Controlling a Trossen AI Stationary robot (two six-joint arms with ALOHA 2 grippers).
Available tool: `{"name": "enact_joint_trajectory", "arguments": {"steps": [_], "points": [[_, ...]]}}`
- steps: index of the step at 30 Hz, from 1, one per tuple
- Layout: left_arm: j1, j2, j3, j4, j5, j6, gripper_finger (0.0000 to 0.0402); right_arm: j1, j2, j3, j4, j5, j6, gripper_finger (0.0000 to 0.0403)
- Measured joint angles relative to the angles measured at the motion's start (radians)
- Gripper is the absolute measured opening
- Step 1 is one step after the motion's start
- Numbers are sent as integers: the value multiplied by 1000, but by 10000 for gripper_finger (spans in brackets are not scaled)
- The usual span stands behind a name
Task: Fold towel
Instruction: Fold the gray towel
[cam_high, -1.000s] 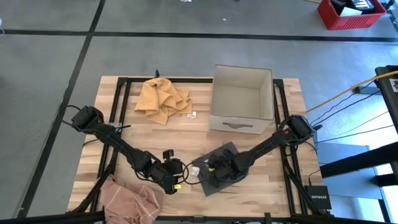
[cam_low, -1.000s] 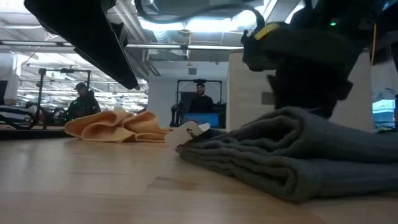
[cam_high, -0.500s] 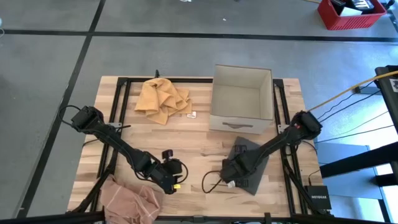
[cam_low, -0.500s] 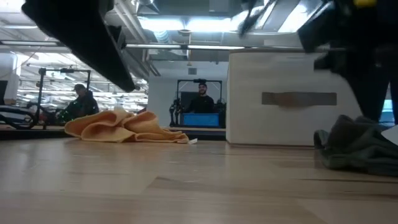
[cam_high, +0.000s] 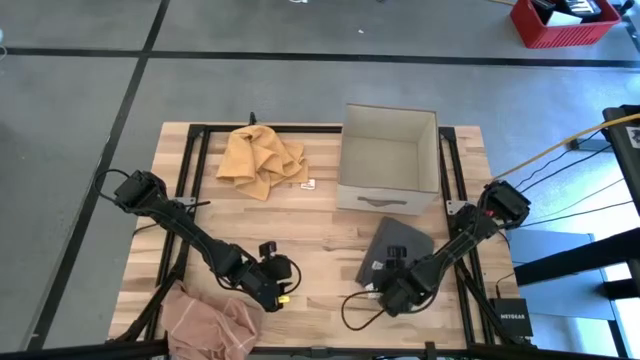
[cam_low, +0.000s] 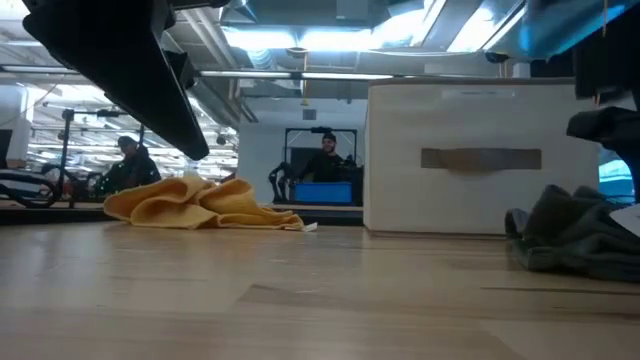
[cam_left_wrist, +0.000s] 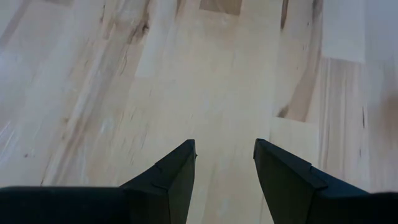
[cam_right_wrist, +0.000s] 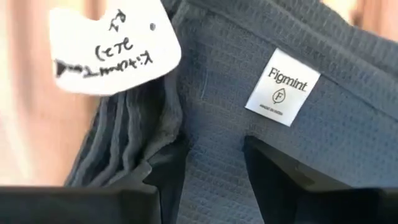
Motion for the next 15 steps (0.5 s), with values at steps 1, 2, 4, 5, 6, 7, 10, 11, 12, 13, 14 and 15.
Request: {"name": "enact_joint_trajectory", "arguments": {"steps": [1,2,4,5,6,7,10,11,12,13,14,15], "points": [[0,0,0,0,0,7,159,0,-1,0,-36,-21,5,168],[1,0,0,0,0,11,159,-1,-7,0,-70,-52,7,168],[1,0,0,-1,0,21,159,-1,-17,9,-159,-119,4,168],[1,0,0,0,0,21,159,-1,-22,20,-210,-146,3,168],[1,0,0,0,0,20,159,-1,-29,40,-260,-158,2,168],[1,0,0,-1,-1,19,159,-1,-42,66,-306,-158,1,168],[1,0,0,0,-1,15,159,-7,-71,133,-374,-107,8,168],[1,0,0,0,-1,15,159,-7,-73,144,-355,-61,19,168],[1,0,0,-1,-1,13,159,-8,-77,154,-315,-13,27,168],[1,0,0,-1,-1,13,159,-8,-83,158,-265,43,31,168],[1,0,0,0,-1,13,159,-7,-87,157,-216,92,31,168],[1,0,0,0,-1,13,159,0,-87,148,-172,127,31,168]]}}
